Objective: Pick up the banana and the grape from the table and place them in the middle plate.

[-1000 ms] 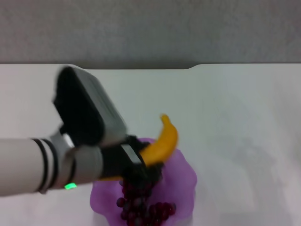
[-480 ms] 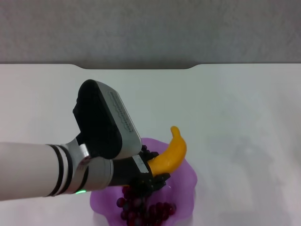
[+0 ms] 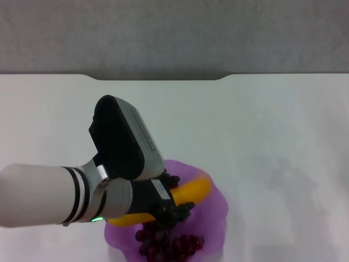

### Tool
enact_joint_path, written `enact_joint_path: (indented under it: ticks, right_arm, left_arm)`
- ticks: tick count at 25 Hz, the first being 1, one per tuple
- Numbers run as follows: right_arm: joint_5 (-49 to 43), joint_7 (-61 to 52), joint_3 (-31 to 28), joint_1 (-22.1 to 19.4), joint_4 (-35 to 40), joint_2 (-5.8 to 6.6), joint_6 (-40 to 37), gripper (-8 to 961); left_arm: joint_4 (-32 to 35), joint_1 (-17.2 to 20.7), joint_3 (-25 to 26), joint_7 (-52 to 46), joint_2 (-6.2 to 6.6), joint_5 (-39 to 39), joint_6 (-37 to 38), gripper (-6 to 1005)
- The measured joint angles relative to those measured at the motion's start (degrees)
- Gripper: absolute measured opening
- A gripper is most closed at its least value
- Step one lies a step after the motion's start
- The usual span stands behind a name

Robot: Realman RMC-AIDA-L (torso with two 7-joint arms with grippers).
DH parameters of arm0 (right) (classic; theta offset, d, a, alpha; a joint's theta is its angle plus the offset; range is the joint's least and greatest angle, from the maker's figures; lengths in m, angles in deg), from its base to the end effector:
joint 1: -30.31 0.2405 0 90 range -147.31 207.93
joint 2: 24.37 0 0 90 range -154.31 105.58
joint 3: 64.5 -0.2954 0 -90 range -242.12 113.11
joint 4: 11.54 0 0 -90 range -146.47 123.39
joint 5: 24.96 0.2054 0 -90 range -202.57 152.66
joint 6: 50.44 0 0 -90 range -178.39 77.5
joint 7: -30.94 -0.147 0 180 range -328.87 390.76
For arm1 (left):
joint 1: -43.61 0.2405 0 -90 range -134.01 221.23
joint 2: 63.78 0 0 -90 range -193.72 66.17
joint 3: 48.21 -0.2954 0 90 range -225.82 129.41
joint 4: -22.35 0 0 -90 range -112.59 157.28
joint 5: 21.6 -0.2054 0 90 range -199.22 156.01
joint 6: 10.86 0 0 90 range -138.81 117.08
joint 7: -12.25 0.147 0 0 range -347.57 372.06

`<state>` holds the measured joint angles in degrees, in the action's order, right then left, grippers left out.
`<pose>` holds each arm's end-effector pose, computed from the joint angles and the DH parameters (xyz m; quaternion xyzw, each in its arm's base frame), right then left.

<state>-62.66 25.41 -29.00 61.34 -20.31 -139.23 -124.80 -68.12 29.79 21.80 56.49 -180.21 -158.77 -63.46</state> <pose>0.3763 0.3583 0.0159 -0.6548 0.2094 0.2740 0.6725 -0.1935 0.3055 -0.0853 -0.9679 -0.1125 0.0253 0.2233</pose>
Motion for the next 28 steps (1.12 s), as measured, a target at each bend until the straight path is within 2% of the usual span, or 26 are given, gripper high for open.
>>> enact_joint_path:
  ticks: [4,10,17,28]
  right_arm:
    - [0.0,0.0,0.0,0.0,0.0,0.0,0.0,23]
    - [0.0,-0.3,0.0,0.0,0.0,0.0,0.0,23]
    - [0.0,-0.8,0.0,-0.2,0.1,0.0,0.1,23]
    - [0.0,-0.8,0.0,-0.3,0.1,-0.01,0.1,23]
  left_arm:
    - [1.1,-0.4,0.0,0.0,0.06,0.1,0.1,625]
    - [1.1,-0.4,0.3,-0.1,0.04,0.2,1.1,822]
    - [-0.3,-0.4,1.5,1.2,0.14,3.2,1.3,830]
    - [-3.2,-0.2,8.7,12.5,0.14,19.3,1.1,831]
